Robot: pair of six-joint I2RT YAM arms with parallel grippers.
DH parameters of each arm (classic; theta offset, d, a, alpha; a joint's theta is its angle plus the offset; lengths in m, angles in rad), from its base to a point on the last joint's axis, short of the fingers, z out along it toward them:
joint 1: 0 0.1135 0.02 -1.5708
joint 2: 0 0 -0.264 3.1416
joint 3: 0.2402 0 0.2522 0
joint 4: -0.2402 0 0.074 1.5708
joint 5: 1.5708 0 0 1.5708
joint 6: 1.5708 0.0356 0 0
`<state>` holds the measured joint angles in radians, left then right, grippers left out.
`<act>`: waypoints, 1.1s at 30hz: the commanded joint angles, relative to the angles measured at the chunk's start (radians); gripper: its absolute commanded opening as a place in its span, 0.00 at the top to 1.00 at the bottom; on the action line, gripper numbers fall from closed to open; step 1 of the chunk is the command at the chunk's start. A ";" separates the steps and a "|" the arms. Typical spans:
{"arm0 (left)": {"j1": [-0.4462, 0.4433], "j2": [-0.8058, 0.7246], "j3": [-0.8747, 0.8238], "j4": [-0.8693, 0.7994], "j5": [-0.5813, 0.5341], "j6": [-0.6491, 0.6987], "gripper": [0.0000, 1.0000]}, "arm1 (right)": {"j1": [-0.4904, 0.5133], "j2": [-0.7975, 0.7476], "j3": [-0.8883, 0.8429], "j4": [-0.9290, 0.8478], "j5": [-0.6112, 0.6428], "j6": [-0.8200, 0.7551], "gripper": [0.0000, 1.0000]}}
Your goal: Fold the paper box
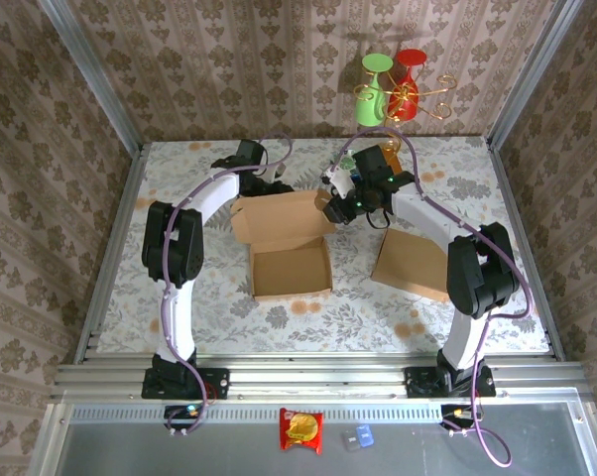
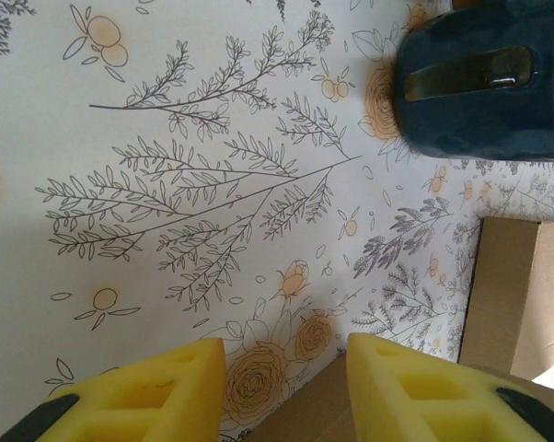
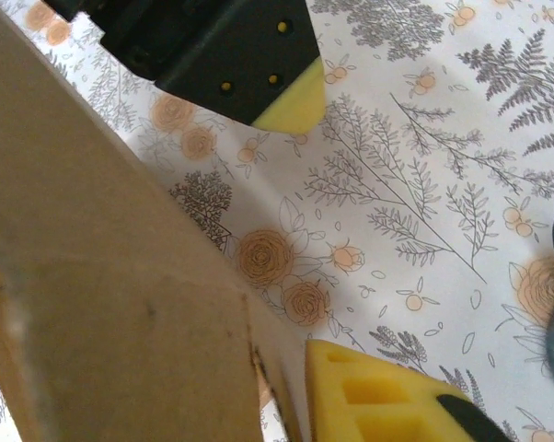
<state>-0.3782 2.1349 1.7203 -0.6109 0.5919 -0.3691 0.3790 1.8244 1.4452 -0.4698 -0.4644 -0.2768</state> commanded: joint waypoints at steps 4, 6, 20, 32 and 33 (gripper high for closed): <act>0.008 0.019 0.043 -0.042 0.006 0.031 0.60 | 0.017 -0.026 -0.027 0.034 0.071 -0.011 0.93; 0.007 0.013 0.041 -0.046 -0.002 0.030 0.60 | 0.021 -0.038 -0.035 0.039 0.077 -0.020 0.99; 0.178 -0.372 -0.143 -0.078 -0.398 0.014 0.44 | 0.037 -0.134 -0.114 0.051 0.089 -0.072 1.00; 0.242 -0.736 -0.522 -0.089 -0.113 0.446 0.52 | 0.032 -0.129 -0.117 0.018 0.066 -0.104 1.00; 0.250 -0.752 -0.544 -0.075 -0.093 0.466 0.52 | 0.032 -0.127 -0.115 0.016 0.065 -0.105 1.00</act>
<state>-0.1505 1.4437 1.2186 -0.6968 0.4011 -0.0502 0.4114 1.7100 1.3331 -0.4286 -0.3958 -0.3538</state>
